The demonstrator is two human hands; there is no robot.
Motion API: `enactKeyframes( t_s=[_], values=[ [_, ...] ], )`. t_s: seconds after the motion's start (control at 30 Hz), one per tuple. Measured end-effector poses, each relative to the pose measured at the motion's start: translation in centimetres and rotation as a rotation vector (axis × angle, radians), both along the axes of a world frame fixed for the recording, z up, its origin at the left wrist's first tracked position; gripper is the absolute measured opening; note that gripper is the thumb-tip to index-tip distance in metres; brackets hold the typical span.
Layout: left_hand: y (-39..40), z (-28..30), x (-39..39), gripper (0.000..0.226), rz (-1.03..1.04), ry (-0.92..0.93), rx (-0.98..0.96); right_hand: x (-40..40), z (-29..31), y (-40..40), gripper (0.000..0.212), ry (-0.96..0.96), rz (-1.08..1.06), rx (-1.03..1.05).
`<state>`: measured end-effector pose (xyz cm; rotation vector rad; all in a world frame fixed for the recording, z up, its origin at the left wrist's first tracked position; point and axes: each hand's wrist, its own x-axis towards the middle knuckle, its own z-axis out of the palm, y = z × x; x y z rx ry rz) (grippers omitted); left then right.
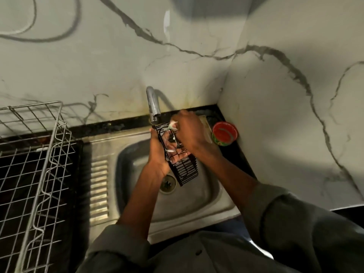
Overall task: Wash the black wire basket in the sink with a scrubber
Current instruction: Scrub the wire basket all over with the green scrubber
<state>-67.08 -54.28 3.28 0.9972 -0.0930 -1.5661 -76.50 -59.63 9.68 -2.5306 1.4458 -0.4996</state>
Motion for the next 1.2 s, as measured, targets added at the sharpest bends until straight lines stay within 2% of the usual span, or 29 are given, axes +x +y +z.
enactKeyframes(
  t_s=[0.07,0.23,0.37,0.53,0.67,0.8,0.93,1.07,1.2],
  values=[
    [0.0,-0.3,0.7,0.095,0.048,0.035,-0.001,-1.6,-0.6,2.7,0.04,0.004,0.049,-0.025],
    [0.9,-1.0,-0.1,0.094,0.034,-0.059,0.076,-5.8,-2.5,7.1,0.029,-0.006,0.04,-0.005],
    [1.0,-0.6,-3.0,0.09,-0.074,-0.084,0.084,-4.5,-1.7,4.1,0.032,-0.066,-0.076,-0.012],
    [1.0,0.7,-4.1,0.092,-0.144,-0.13,0.015,-2.3,0.1,-1.0,0.02,-0.149,-0.144,0.105],
    [0.6,0.4,-2.9,0.095,-0.025,-0.169,0.027,-3.8,-0.5,1.9,0.032,-0.119,-0.041,0.023],
    [0.9,-0.3,-2.2,0.097,0.093,-0.145,0.076,-7.1,-1.9,6.9,0.031,-0.177,0.02,0.054],
    [1.5,-0.5,-3.2,0.1,0.152,-0.066,0.109,-8.0,-1.9,7.1,0.034,-0.199,-0.007,0.078],
    [1.0,0.2,-2.5,0.089,0.306,-0.005,0.177,-7.2,-2.2,8.2,0.03,-0.347,-0.208,0.147],
    [0.8,1.2,-3.1,0.084,0.364,0.039,0.121,-5.2,-3.0,10.6,0.026,-0.436,-0.097,0.185]
  ],
)
